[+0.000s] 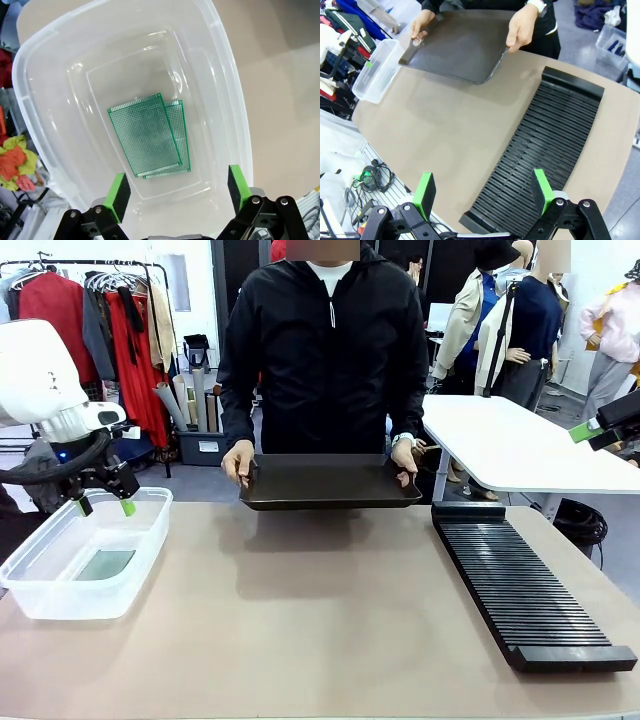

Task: Sort PCBs into racks and boxes based on the side picked up.
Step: If the short side of the Blank PCB is picked up, insert it into the PCB Rack ; if the long side is picked up, place it in the Organizing box.

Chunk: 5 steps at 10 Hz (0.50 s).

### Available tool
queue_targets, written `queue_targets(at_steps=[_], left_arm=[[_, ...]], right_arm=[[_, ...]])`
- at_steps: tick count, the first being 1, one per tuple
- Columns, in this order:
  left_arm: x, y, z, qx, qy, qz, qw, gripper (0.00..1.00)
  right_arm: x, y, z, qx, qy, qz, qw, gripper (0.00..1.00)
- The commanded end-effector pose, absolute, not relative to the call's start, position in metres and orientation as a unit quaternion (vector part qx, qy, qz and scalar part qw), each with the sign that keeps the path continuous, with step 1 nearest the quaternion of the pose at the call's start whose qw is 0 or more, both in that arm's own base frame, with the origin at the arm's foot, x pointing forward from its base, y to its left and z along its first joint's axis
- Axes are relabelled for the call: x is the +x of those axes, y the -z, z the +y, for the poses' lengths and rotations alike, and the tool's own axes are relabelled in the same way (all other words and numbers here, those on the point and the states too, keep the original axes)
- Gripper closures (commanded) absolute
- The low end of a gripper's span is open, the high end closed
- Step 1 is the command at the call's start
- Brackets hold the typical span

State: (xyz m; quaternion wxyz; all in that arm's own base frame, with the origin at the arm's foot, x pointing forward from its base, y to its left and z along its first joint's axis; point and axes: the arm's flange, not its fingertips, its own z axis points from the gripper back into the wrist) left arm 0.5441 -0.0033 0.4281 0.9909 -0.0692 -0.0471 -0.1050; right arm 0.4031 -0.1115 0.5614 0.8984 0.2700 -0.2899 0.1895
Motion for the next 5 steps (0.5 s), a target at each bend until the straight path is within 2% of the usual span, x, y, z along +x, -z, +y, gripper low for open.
queue_targets(at_steps=[1, 5], left_arm=[[0.5437, -0.4296, -0.0012, -0.071, 0.104, -0.05, 0.991, 0.0], [0.5437, -0.4296, -0.0012, -0.071, 0.104, -0.05, 0.991, 0.0]], right_arm=[[0.4029, -0.5625, -0.1113, 0.271, -0.19, -0.292, 0.897, 0.0], [0.4029, -0.5625, -0.1113, 0.271, -0.19, -0.292, 0.897, 0.0]])
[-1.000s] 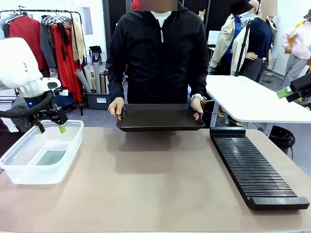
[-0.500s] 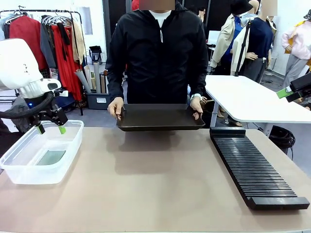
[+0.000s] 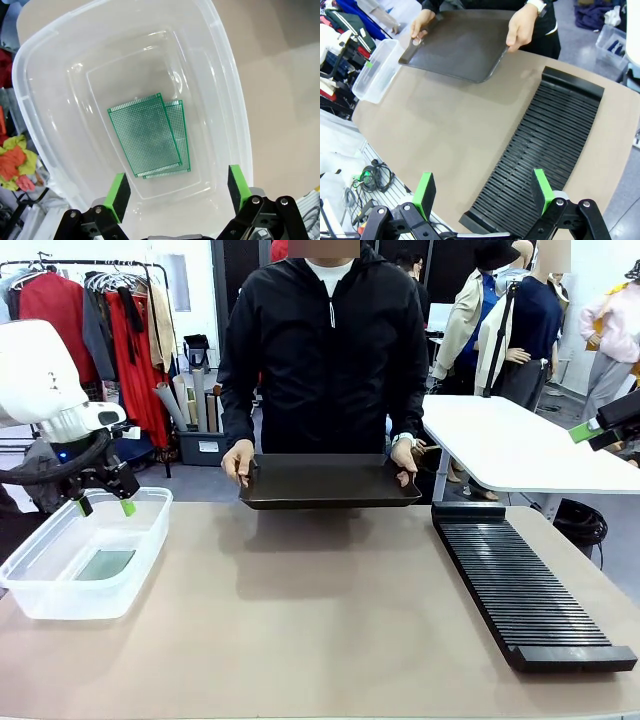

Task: Sort PCBs into racks and boxes based on the side picked up.
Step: If the short side of the Blank PCB is picked up, insert it into the PCB Rack ; if the long side is picked up, place it in the Organizing box.

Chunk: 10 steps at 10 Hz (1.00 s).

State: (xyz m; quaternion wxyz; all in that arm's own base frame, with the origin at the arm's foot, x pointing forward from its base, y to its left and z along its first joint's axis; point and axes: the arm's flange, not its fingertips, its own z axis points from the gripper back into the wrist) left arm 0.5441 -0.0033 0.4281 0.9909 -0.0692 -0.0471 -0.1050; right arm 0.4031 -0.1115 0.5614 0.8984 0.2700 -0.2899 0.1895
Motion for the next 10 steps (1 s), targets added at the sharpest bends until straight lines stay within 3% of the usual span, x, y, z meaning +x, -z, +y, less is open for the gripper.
queue_targets(at_steps=[1, 3, 5, 8, 10], left_arm=[[0.544, -0.428, -0.003, -0.069, 0.105, -0.047, 0.991, 0.0], [0.534, -0.459, -0.013, -0.202, 0.124, -0.039, 0.971, 0.0], [0.524, -0.479, -0.014, -0.255, 0.128, -0.056, 0.957, 0.0], [0.526, -0.485, -0.001, -0.396, 0.123, -0.045, 0.909, 0.0], [0.529, -0.485, 0.007, -0.434, 0.14, -0.055, 0.888, 0.0]], right_arm=[[0.403, -0.562, -0.111, 0.271, -0.19, -0.292, 0.897, 0.0], [0.403, -0.562, -0.111, 0.271, -0.19, -0.292, 0.897, 0.0], [0.403, -0.562, -0.111, 0.271, -0.19, -0.292, 0.897, 0.0], [0.403, -0.562, -0.111, 0.271, -0.19, -0.292, 0.897, 0.0], [0.403, -0.562, -0.111, 0.271, -0.19, -0.292, 0.897, 0.0]])
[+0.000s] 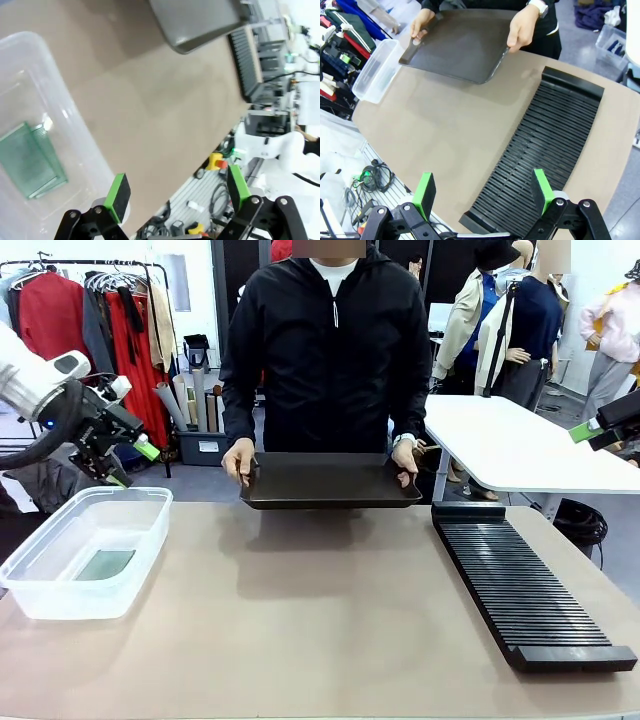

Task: Sort PCBs into racks and boxes based on the side picked up.
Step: If the short side of the Blank PCB is picked up, insert it into the PCB Rack ; if the long side is picked up, place it in the Organizing box.

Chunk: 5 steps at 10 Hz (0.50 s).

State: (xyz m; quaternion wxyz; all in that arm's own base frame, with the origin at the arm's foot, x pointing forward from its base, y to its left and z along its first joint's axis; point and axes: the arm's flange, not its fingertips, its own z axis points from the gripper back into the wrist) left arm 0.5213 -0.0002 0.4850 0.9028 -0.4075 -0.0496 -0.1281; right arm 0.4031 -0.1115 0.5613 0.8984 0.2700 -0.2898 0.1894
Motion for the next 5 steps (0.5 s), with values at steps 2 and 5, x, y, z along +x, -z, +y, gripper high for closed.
queue_targets(at_steps=[2, 5], left_arm=[[0.529, -0.491, 0.02, -0.477, 0.144, -0.084, 0.863, 0.0], [0.533, -0.499, 0.036, -0.495, 0.124, -0.108, 0.853, 0.0]], right_arm=[[0.403, -0.562, -0.111, 0.271, -0.19, -0.292, 0.897, 0.0], [0.403, -0.562, -0.111, 0.271, -0.19, -0.292, 0.897, 0.0]])
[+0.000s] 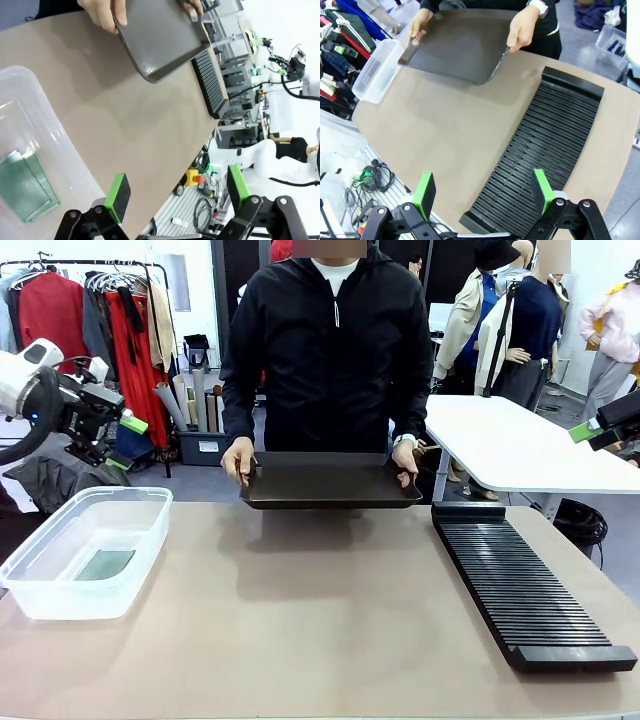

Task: Sort PCBs into racks and boxes based on the side picked up.
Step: If the short side of the Blank PCB is picked up, insert it into the PCB Rack ; if the long side is picked up, place it in the Organizing box.

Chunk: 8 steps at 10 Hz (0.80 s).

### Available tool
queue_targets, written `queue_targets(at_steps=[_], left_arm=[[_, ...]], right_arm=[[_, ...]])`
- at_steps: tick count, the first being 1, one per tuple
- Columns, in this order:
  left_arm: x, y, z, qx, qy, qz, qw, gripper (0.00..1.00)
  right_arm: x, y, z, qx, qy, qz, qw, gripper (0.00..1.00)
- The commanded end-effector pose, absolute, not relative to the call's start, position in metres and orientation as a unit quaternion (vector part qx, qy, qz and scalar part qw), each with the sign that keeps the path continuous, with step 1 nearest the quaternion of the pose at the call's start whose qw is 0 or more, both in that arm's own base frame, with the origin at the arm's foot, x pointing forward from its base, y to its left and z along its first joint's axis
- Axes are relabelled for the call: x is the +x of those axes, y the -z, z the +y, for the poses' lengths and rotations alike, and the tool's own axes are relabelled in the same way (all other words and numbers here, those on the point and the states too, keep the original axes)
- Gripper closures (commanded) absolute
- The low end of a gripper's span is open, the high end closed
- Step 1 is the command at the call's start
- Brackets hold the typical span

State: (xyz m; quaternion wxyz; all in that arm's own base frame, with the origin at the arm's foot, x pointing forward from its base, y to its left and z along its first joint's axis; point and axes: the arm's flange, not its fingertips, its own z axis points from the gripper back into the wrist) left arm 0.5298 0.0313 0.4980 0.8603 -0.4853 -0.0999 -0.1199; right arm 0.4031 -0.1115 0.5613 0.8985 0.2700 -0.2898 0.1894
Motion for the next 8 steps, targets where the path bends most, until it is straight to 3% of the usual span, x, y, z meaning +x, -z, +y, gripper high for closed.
queue_targets(at_steps=[1, 8], left_arm=[[0.5316, -0.4973, 0.0321, -0.479, 0.129, -0.111, 0.861, 0.0], [0.5298, -0.498, 0.0313, -0.485, 0.12, -0.1, 0.86, 0.0]], right_arm=[[0.4029, -0.5625, -0.1113, 0.271, -0.19, -0.292, 0.897, 0.0], [0.4029, -0.5625, -0.1113, 0.271, -0.19, -0.292, 0.897, 0.0]])
